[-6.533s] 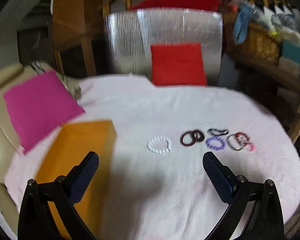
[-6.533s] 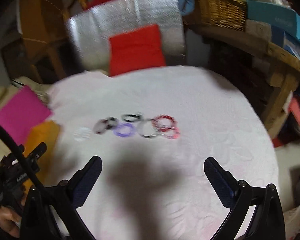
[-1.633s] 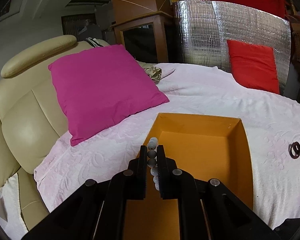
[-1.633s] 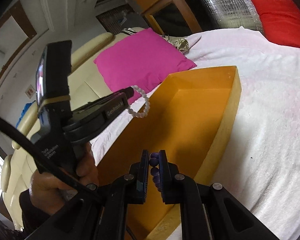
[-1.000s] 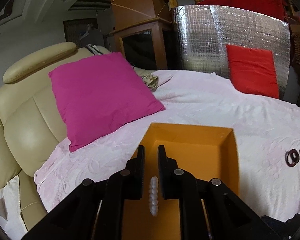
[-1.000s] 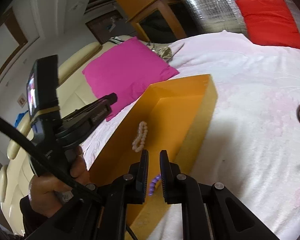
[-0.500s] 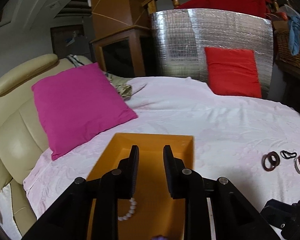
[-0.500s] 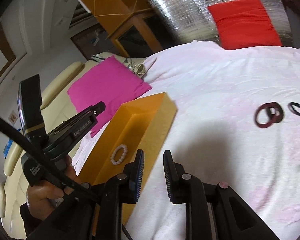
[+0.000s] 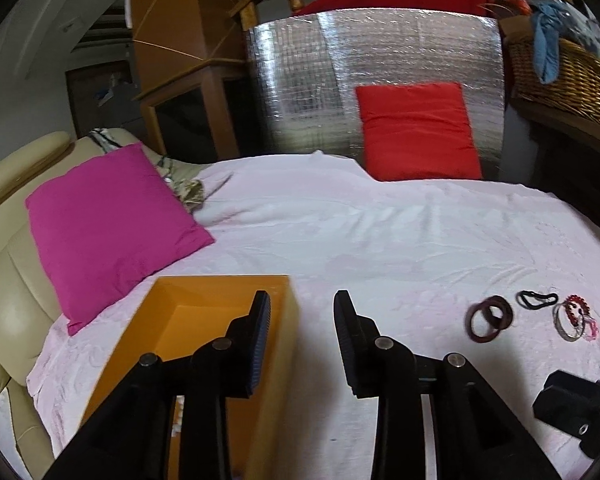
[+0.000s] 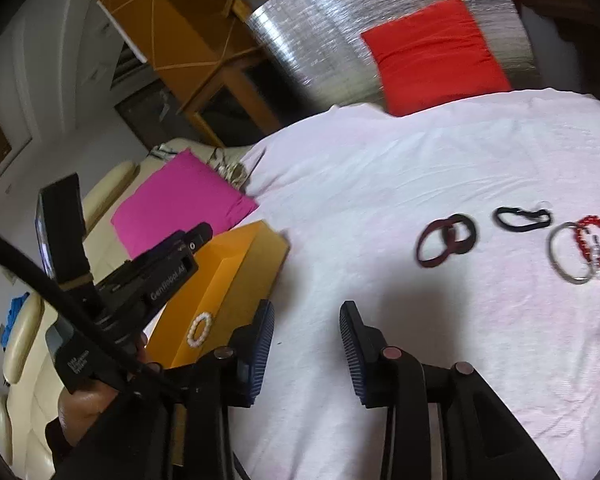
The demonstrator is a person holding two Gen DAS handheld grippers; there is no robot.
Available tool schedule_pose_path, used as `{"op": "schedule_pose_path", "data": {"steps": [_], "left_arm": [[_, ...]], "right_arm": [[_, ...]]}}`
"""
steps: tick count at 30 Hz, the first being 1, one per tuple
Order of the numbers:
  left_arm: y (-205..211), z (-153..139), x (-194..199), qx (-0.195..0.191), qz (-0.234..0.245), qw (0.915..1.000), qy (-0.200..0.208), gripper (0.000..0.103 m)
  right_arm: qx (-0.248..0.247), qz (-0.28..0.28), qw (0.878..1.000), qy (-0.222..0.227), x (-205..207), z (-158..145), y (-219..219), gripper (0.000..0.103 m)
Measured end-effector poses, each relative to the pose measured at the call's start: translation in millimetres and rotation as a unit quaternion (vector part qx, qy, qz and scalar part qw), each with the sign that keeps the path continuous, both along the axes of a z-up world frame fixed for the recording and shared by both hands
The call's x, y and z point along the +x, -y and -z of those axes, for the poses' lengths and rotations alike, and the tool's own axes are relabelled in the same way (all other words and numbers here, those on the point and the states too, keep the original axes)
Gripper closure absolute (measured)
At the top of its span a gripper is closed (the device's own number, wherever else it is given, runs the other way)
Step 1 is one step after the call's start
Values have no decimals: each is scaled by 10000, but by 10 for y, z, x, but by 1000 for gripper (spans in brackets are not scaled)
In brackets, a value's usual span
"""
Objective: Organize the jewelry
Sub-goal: 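Open the right tool over the orange box to drop the purple bracelet, then grasp the dark red bangle with the left tool while right tool approaches the silver bangle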
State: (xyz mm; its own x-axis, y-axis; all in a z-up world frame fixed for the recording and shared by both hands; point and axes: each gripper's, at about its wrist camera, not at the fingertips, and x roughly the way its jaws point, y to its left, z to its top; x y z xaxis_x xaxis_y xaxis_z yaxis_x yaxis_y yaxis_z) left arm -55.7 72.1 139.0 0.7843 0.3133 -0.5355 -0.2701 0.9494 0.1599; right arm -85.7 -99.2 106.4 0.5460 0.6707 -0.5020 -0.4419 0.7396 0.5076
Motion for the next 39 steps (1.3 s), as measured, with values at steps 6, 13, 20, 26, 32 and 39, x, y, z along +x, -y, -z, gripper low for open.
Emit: {"op": "schedule_pose_path", "data": {"steps": [6,13,20,26,32,39], "left_arm": [[288,65,115,70,221,9997,-89,69],[530,112,186,139,418,9989,-164,69],[648,133,204,153,544,9982,-213,69],[697,115,205,89,624,9978,-211,69],[730,83,157,13,730,9972,-170,69],[762,78,115,5,783,9968,-169,69]], "right_arm": [[82,325,9994,-27,98,-10,376,66],[183,720,9972,-30,191,-69,754,66],[257,1043,9942,-94,236,-120,976,66],[235,1243,9918,-155,243,-153,1062,66],[175,1385,9901,-129,191,-227,1116,66],[253,1483,9886,-105,175,-243,1122,66]]}}
